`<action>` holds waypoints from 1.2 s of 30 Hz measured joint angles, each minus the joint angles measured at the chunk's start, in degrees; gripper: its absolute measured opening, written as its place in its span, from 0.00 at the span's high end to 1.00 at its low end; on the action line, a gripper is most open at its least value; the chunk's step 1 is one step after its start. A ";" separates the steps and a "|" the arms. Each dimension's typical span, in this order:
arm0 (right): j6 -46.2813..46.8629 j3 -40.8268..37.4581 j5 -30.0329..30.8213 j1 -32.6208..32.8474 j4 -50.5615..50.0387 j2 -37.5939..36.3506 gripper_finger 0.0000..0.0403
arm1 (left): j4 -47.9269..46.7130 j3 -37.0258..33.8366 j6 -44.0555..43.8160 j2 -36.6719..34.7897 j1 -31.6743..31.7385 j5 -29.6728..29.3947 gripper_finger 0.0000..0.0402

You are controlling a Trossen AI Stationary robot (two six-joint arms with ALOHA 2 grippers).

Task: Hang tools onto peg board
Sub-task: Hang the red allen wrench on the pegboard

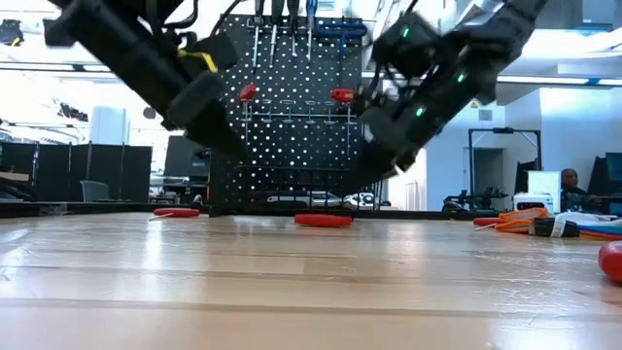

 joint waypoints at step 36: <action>-22.57 8.28 -7.51 -3.57 -3.48 5.92 0.70 | 18.02 -6.27 3.20 9.74 -1.94 1.51 0.96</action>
